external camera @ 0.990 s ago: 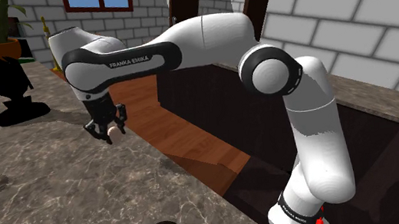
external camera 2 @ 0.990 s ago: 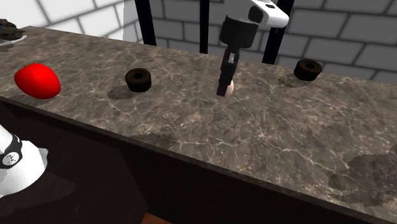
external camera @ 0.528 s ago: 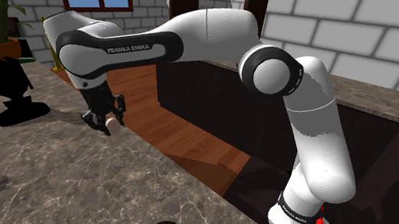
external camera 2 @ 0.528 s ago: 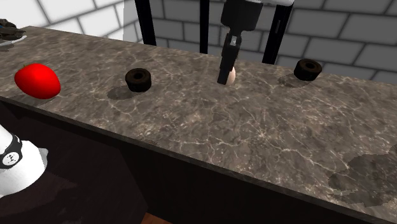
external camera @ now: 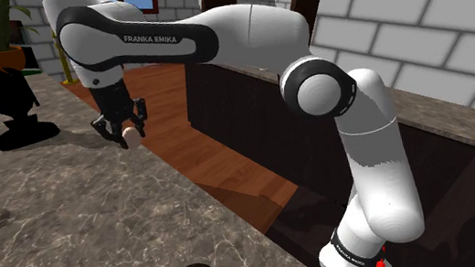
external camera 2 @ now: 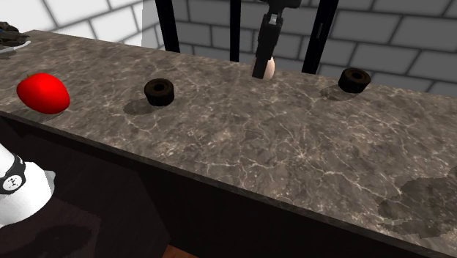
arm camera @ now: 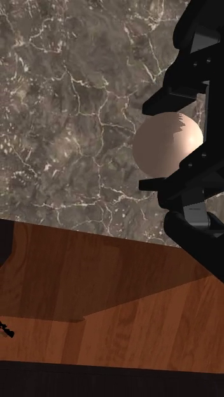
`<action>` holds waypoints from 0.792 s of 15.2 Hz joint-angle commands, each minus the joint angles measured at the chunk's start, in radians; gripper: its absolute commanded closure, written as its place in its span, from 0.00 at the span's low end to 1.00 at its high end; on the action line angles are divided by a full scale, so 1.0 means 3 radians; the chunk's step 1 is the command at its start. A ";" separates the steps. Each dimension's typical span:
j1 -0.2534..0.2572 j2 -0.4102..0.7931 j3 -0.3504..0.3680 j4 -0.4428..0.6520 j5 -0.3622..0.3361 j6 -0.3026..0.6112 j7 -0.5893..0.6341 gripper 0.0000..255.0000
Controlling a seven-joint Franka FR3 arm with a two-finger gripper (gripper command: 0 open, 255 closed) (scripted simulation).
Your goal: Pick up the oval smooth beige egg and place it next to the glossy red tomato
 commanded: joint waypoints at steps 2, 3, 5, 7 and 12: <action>0.0025 0.0032 -0.0001 0.0160 -0.0008 -0.0128 -0.0007 1.00; 0.0001 -0.0154 0.0024 -0.0138 0.0033 -0.0019 0.0040 1.00; -0.0028 -0.0474 0.0070 -0.0631 0.0110 0.0151 0.0121 1.00; -0.0038 -0.0752 0.0111 -0.1037 0.0186 0.0282 0.0193 1.00; -0.0011 -0.1350 0.0206 -0.1843 0.0380 0.0504 0.0355 1.00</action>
